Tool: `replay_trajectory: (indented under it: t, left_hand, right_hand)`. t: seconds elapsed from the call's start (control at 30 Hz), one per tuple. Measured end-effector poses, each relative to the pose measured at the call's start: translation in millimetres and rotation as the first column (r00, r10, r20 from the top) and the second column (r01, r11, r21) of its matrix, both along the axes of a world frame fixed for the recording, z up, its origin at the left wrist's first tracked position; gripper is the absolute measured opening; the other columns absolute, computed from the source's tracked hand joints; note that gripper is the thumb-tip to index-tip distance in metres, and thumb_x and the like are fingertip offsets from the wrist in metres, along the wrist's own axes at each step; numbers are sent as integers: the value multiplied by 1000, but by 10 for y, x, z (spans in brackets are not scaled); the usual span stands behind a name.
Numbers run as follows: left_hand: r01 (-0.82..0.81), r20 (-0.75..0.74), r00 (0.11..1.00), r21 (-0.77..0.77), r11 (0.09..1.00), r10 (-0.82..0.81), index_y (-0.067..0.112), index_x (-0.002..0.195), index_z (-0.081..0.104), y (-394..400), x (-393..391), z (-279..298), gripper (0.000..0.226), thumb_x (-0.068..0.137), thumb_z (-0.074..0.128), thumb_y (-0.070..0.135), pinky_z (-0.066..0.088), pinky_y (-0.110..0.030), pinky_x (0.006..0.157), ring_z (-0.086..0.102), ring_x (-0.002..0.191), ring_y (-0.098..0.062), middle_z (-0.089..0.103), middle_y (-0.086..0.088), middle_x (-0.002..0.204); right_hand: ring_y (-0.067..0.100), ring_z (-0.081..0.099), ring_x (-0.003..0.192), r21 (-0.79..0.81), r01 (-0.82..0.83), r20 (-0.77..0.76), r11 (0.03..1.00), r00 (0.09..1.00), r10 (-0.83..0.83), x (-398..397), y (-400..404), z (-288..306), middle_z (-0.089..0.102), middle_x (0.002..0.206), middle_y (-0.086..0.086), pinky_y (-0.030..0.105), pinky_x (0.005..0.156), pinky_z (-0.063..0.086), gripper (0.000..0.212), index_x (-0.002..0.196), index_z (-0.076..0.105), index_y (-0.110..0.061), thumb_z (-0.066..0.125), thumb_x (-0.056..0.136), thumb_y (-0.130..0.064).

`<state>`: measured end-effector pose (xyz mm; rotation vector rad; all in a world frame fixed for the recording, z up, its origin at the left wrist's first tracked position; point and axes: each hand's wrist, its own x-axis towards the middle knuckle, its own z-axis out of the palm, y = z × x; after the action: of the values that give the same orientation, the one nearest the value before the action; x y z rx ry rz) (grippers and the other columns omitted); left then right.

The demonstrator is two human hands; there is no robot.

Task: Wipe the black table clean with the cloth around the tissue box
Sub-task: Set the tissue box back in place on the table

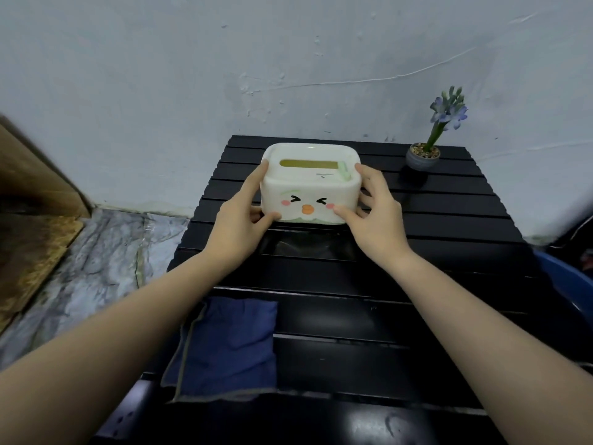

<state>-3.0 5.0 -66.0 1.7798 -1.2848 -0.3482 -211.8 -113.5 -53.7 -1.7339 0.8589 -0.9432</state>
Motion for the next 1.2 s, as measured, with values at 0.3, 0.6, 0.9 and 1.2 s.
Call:
replay_trajectory:
  t: [0.3,0.6,0.9,1.2]
  left_hand:
    - [-173,174,968,-69,982,183,35,152,14,139,-32,123,93,79,64,64,44,-35,103,46,129,-16,41,10,149]
    - [66,433,896,-336,940,92,17,114,59,-208,-898,708,26,91,61,27,42,-29,87,55,97,-18,63,5,109]
    - [421,423,795,130,898,-434,16,123,60,-942,-1615,325,28,98,47,12,45,-43,92,52,106,-26,59,-4,120]
    - [337,498,724,348,875,-477,33,151,32,-1081,-1621,-171,51,102,31,48,11,-40,124,17,151,-23,24,-3,162]
  right_hand:
    - [18,43,139,-66,8,-230,998,973,-23,-254,-108,101,41,155,-3,34,111,41,89,152,30,-31,83,81,-17]
    - [17,59,106,-323,162,-360,932,890,-280,-800,-436,367,62,118,-1,32,90,50,25,117,64,-21,67,92,-23]
    - [32,42,130,-294,59,-679,954,690,-252,-867,-1152,361,42,141,10,49,108,40,45,137,52,-27,64,94,-31]
    - [44,21,146,-165,54,-726,985,670,-158,-588,-1822,164,12,163,18,49,118,28,60,152,37,-32,63,97,-29]
